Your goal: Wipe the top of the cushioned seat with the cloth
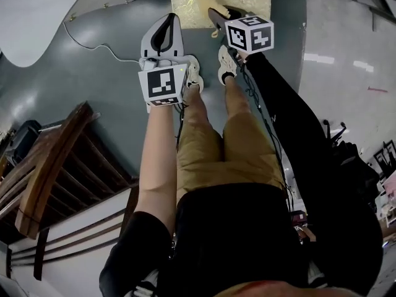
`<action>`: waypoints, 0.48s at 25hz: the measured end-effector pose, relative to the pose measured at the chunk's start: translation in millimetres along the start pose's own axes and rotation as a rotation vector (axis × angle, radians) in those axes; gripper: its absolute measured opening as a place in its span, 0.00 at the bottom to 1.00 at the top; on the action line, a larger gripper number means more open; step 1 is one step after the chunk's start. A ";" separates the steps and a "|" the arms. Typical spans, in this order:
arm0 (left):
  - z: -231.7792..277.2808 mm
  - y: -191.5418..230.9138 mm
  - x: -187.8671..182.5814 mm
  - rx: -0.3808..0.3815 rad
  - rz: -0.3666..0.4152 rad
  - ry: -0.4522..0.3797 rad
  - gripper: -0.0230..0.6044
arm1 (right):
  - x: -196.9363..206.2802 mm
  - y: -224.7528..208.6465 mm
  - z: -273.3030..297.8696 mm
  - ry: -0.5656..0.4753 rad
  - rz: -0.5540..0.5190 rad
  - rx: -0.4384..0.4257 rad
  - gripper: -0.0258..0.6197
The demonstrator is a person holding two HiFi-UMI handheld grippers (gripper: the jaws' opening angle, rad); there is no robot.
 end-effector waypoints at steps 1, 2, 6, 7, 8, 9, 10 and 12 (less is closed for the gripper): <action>-3.9 11.0 1.3 -0.018 -0.002 0.001 0.04 | 1.4 15.7 16.8 0.014 0.006 -0.032 0.13; -7.2 21.0 2.0 -0.034 -0.005 -0.002 0.04 | 3.6 28.7 32.5 0.033 0.018 -0.053 0.13; -22.2 53.7 5.1 -0.072 -0.031 -0.015 0.04 | 24.7 56.2 86.0 0.170 0.088 -0.049 0.13; -26.1 61.0 6.4 -0.080 -0.035 -0.015 0.04 | 32.7 57.9 97.6 0.203 0.109 -0.039 0.13; -29.8 67.7 8.5 -0.088 -0.039 -0.012 0.04 | 41.2 56.2 108.0 0.233 0.127 -0.020 0.13; -32.8 73.4 11.5 -0.095 -0.043 -0.008 0.04 | 49.4 51.0 116.4 0.260 0.141 0.009 0.13; -35.4 78.0 15.2 -0.101 -0.048 -0.003 0.04 | 56.7 43.4 122.6 0.281 0.152 0.045 0.13; -40.0 85.2 22.5 -0.107 -0.056 0.007 0.04 | 65.7 27.2 128.4 0.304 0.167 0.119 0.13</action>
Point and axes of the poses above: the fingertips, and each gripper's own axes: z forward along the fingers, y to its left, x out of its underside, the point moved 1 cm from there along -z, backward along the fingers, and after that the axes turned 11 degrees about -y, right-handed, at the moved point
